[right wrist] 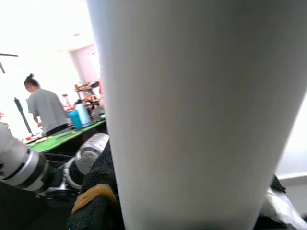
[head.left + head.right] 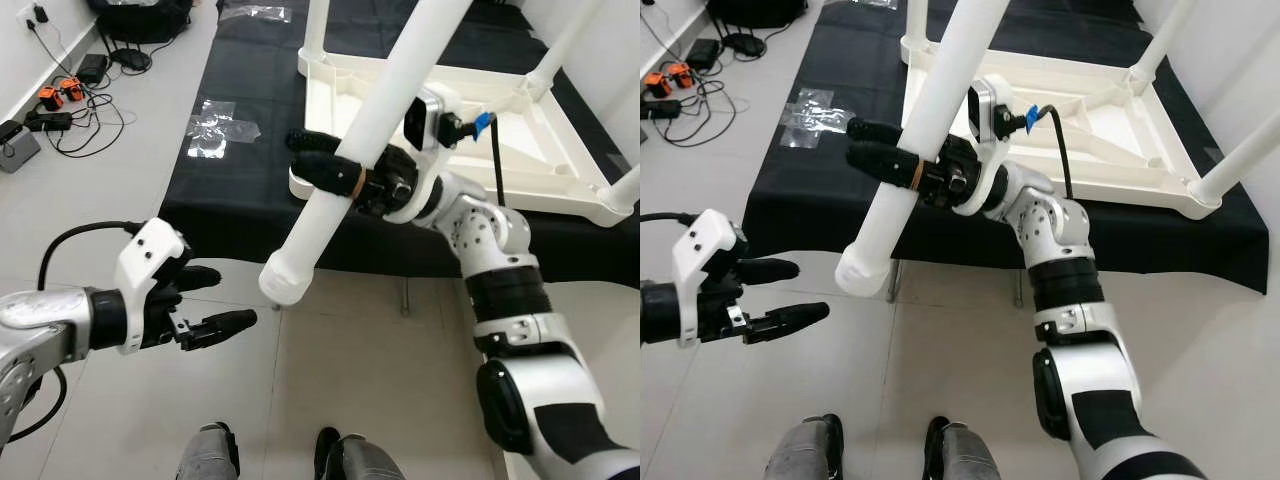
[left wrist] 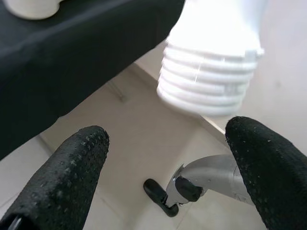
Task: Building children table
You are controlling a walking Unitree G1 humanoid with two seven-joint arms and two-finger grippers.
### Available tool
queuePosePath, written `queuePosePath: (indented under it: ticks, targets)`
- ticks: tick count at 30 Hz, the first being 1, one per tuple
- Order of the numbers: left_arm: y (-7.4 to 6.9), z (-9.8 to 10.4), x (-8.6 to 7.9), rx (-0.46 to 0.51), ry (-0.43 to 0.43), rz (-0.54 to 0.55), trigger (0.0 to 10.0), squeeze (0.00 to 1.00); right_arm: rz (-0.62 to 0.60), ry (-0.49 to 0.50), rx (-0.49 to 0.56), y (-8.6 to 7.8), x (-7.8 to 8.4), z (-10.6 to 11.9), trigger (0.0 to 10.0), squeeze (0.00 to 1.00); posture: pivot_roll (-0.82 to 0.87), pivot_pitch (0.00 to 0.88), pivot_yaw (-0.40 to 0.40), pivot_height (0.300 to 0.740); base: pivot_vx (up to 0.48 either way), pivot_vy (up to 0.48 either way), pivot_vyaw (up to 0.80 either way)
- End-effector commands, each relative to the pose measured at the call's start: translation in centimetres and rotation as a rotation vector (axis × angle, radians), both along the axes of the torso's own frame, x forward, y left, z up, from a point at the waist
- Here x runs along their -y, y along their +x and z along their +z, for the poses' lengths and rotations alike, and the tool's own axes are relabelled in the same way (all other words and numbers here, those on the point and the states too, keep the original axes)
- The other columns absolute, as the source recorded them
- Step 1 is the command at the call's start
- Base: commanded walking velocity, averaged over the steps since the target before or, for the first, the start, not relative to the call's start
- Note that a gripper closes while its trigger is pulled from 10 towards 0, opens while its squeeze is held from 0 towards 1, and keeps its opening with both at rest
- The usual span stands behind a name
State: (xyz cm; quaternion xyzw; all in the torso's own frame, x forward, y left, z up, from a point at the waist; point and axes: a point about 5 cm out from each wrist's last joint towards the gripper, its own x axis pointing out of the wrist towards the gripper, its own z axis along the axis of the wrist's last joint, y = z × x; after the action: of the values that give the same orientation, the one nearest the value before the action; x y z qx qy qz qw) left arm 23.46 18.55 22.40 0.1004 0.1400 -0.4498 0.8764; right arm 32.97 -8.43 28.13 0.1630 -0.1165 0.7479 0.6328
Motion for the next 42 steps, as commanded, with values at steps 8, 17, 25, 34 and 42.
queuePosePath:
  ticks: [8,17,25,34,42]
  targets:
    - [0.3,-0.5,1.1,-0.017,-0.008,-0.085,10.0,0.00,0.071,0.022,-0.002,-1.1,-1.3,0.1,0.0,0.00,0.10,0.149,-0.090,0.740,0.000,0.000,0.00]
    - [0.7,-0.7,1.7,-0.026,-0.018,-0.127,10.0,0.00,0.168,0.021,-0.025,-2.9,-3.1,-0.5,0.0,0.00,0.10,0.145,-0.085,0.740,0.000,0.000,0.00]
    - [1.0,-0.7,1.9,-0.017,-0.013,-0.141,10.0,0.00,0.202,0.017,-0.025,-3.7,-3.8,-0.7,0.0,0.00,0.10,0.141,-0.083,0.740,0.000,0.000,0.00]
    - [1.2,-1.1,2.5,0.018,-0.004,-0.189,0.0,0.00,0.214,0.016,-0.026,-4.2,-4.3,-0.6,0.0,0.00,0.10,0.138,-0.082,0.740,0.000,0.000,0.00]
    - [1.4,-1.2,2.4,0.048,0.006,-0.179,0.0,0.00,0.214,0.018,-0.029,-4.4,-4.6,-0.6,0.0,0.00,0.10,0.139,-0.082,0.740,0.000,0.000,0.00]
